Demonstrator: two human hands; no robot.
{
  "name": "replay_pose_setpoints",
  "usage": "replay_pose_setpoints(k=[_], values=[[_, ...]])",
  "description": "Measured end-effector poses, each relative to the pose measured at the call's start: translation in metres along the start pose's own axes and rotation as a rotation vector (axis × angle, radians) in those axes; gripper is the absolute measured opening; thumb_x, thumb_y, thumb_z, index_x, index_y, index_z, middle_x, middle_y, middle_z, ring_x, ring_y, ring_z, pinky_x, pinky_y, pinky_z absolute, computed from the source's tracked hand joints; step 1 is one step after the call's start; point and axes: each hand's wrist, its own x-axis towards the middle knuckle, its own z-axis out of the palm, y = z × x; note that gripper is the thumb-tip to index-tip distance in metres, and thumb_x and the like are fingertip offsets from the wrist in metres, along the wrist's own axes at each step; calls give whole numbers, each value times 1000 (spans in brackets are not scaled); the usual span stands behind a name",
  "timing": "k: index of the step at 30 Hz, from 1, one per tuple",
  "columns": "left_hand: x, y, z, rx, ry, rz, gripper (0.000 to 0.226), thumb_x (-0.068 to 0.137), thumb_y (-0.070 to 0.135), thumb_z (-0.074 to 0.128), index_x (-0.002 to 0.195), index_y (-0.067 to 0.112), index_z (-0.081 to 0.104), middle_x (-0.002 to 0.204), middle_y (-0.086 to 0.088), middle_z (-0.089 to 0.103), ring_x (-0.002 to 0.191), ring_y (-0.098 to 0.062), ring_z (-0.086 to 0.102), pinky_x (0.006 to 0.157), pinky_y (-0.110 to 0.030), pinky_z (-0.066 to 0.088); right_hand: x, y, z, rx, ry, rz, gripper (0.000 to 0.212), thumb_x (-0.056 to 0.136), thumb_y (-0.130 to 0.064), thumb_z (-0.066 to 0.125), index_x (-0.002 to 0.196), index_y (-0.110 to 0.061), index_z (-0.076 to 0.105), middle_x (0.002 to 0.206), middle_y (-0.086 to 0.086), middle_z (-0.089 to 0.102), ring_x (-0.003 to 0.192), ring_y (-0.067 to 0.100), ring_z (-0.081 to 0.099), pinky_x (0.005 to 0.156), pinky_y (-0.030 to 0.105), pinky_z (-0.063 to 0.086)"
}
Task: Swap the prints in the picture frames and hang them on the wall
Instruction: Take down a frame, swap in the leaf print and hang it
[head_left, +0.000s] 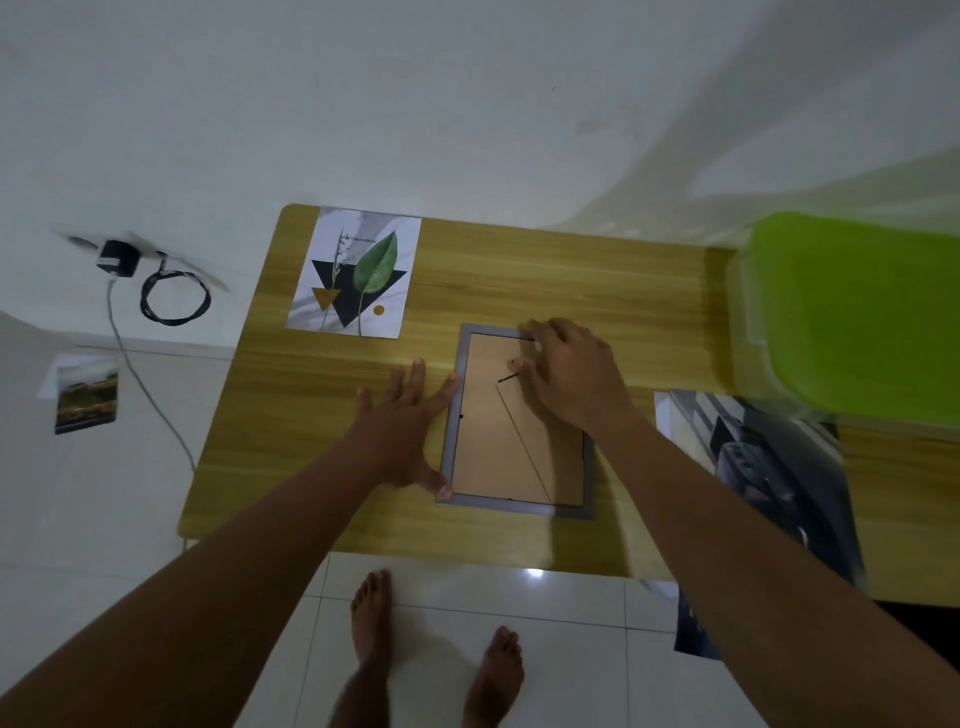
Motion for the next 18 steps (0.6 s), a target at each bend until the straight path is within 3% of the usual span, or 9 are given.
replay_pose_setpoints(k=[4,7,18], values=[[-2,-1,1,1,13,-7,145,50,72,78,145,43,-27,156,-8,-32,144,-34,-27,109,-71,-2,-34,-24,19,-8,-121,48,72,90,-65,44,147,-22,35,156,10,30,146,28,24,116,56,22],[0,-2,2,5,13,-10,146,48,75,77,144,43,-28,156,-7,-34,144,-33,-28,108,-73,-1,-38,-33,32,-20,-144,109,86,86,-73,44,151,-20,24,162,11,15,151,28,6,117,60,9],[3,-3,3,-6,2,1,148,48,75,77,144,42,-31,154,-8,-37,142,-34,-31,105,-73,-5,-34,-43,41,38,-44,212,96,75,-82,53,147,-22,31,161,8,19,151,25,7,119,60,7]])
